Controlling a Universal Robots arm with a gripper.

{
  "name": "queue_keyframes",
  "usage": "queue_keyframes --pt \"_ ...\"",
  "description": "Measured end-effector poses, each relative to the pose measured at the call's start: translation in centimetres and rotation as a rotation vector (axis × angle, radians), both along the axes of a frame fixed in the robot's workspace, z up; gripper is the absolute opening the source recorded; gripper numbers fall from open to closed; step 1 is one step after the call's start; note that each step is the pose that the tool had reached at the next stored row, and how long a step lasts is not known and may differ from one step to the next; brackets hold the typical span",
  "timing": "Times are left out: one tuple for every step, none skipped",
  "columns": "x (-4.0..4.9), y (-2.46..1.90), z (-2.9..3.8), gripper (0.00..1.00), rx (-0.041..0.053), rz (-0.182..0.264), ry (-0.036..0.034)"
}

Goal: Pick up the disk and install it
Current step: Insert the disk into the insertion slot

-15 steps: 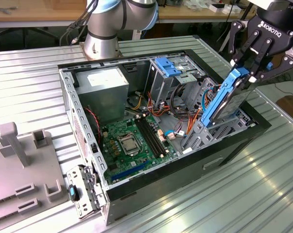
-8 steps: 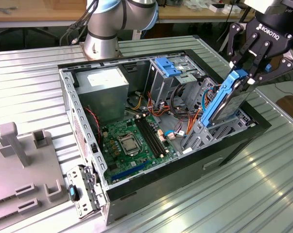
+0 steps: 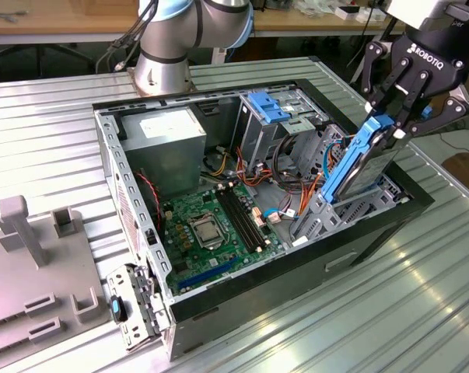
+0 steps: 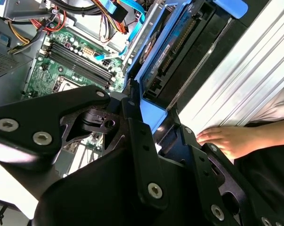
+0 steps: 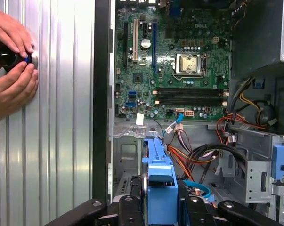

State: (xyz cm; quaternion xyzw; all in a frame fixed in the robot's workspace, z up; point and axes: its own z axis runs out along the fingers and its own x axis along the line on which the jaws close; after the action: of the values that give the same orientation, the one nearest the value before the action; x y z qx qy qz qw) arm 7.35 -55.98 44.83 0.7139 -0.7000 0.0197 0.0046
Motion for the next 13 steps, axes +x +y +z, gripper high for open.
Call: queue_keyframes --pt "0.01 0.00 -0.08 0.37 0.0000 0.000 0.0001" --pt "0.03 0.00 -0.16 0.37 0.0000 0.000 0.0002" --pt "0.04 0.00 -0.21 0.37 -0.0001 0.000 0.0003" --pt "0.06 0.00 -0.30 0.37 0.0000 0.000 0.0005" --pt "0.07 0.00 -0.38 0.37 0.0000 0.000 0.0007" --pt "0.08 -0.01 -0.44 0.37 0.0000 0.000 0.0008" --pt "0.09 -0.01 -0.50 0.37 0.0000 0.000 0.0009" --pt "0.09 -0.01 -0.56 0.37 0.0000 0.000 0.0009" --pt "0.09 -0.01 -0.70 0.37 0.0001 0.000 0.0009" --pt "0.09 -0.01 -0.90 0.37 0.0000 0.000 0.0009" --pt "0.09 -0.01 -1.08 0.37 0.0000 0.000 0.0009" --pt "0.10 -0.01 -1.22 0.37 0.0000 0.000 0.0009" --pt "0.10 -0.01 -1.35 0.37 0.0001 0.000 0.0010"
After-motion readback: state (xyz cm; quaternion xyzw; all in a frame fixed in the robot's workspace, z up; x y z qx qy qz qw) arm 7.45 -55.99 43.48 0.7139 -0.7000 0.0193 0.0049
